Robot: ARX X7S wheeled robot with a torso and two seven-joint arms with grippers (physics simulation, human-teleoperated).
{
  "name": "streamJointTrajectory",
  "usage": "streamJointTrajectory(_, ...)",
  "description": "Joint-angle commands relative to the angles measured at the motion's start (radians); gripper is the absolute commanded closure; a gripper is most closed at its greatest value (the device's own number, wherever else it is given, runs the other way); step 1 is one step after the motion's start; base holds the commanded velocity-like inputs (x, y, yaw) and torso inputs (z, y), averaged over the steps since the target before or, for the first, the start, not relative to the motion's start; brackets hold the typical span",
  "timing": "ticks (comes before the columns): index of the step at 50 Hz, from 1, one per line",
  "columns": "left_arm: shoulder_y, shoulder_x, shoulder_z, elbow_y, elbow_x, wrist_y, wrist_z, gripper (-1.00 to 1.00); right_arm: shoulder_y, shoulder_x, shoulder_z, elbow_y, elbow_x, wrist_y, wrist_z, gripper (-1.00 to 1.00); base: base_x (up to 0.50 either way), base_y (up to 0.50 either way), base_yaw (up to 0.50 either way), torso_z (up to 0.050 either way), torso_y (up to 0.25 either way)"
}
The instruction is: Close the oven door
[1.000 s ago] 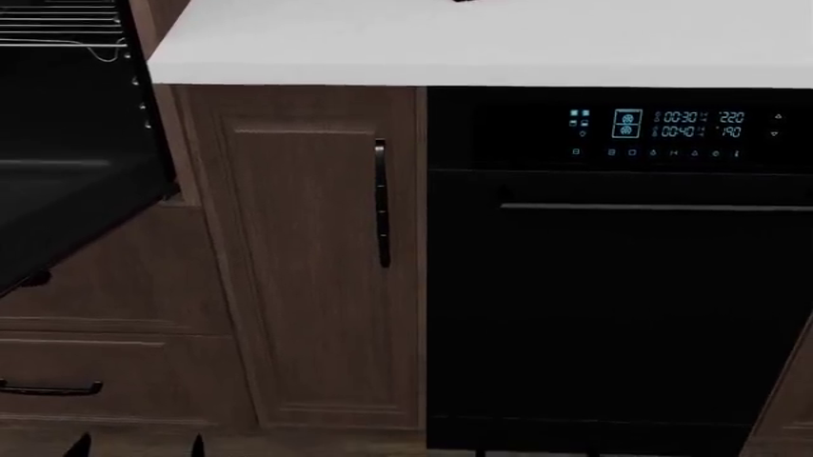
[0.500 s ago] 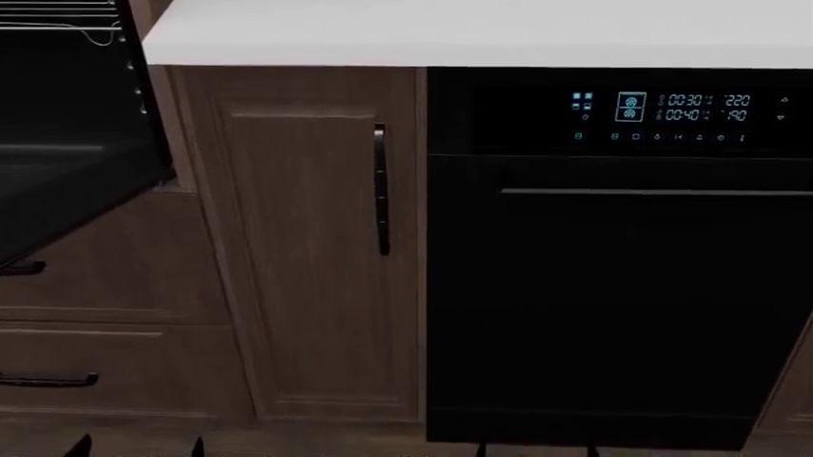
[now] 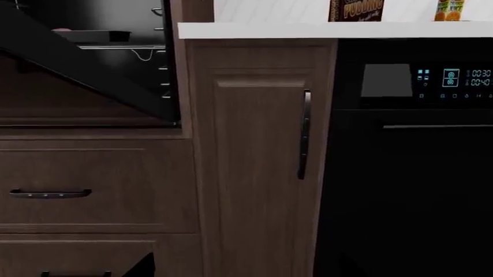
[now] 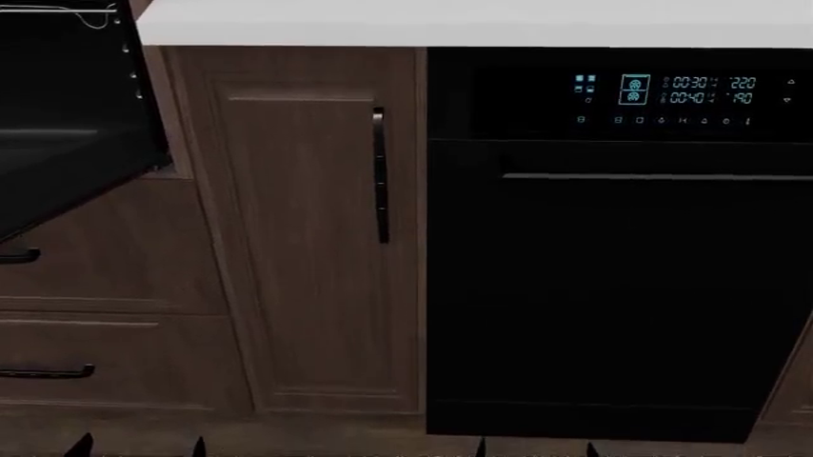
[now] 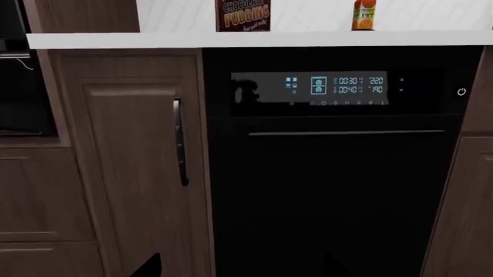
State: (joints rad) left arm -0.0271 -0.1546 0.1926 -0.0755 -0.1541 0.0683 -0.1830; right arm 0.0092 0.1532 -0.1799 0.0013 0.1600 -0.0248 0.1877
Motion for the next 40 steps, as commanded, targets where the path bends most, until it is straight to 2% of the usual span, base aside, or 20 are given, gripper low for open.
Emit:
streamJointTrajectory(1, -0.005, -0.001, 0.011, -0.044, -0.002, 0.038, -0.002, -1.0, 0.0, 0.006, -0.007, 0.003, 0.007, -0.007, 0.006, -1.0, 0.0, 0.0, 0.0, -0.033, 0.0)
streamJointTrajectory(2, 0.002, -0.015, 0.01, 0.056, -0.012, -0.051, -0.016, -1.0, 0.001, 0.006, -0.007, 0.004, 0.008, -0.006, 0.007, -1.0, 0.0, 0.0, 0.0, -0.032, 0.0)
streamJointTrajectory(4, -0.005, -0.003, 0.013, -0.043, -0.002, 0.038, -0.005, -1.0, 0.001, 0.007, -0.009, 0.003, 0.007, -0.007, 0.009, -1.0, 0.0, 0.0, 0.0, -0.033, 0.0)
streamJointTrajectory(8, -0.006, -0.005, 0.016, -0.038, -0.004, 0.031, -0.009, -1.0, 0.007, 0.006, -0.005, 0.009, 0.008, 0.018, 0.027, -1.0, 0.0, 0.0, 0.0, -0.033, 0.0)
streamJointTrajectory(9, 0.0, -0.021, 0.014, 0.076, -0.017, -0.073, -0.024, -1.0, 0.012, 0.006, -0.008, 0.015, 0.007, 0.03, 0.029, -1.0, 0.0, 0.0, 0.0, -0.033, 0.0)
streamJointTrajectory(10, 0.002, -0.022, 0.015, 0.083, -0.018, -0.078, -0.026, -1.0, 0.012, 0.007, -0.009, 0.015, 0.007, 0.03, 0.029, -1.0, 0.0, 0.0, 0.0, -0.033, 0.0)
streamJointTrajectory(40, -0.001, -0.035, 0.03, 0.082, -0.031, -0.074, -0.04, -1.0, 0.015, 0.021, -0.026, 0.016, 0.022, 0.026, 0.045, -1.0, 0.0, 0.0, 0.0, -0.032, 0.0)
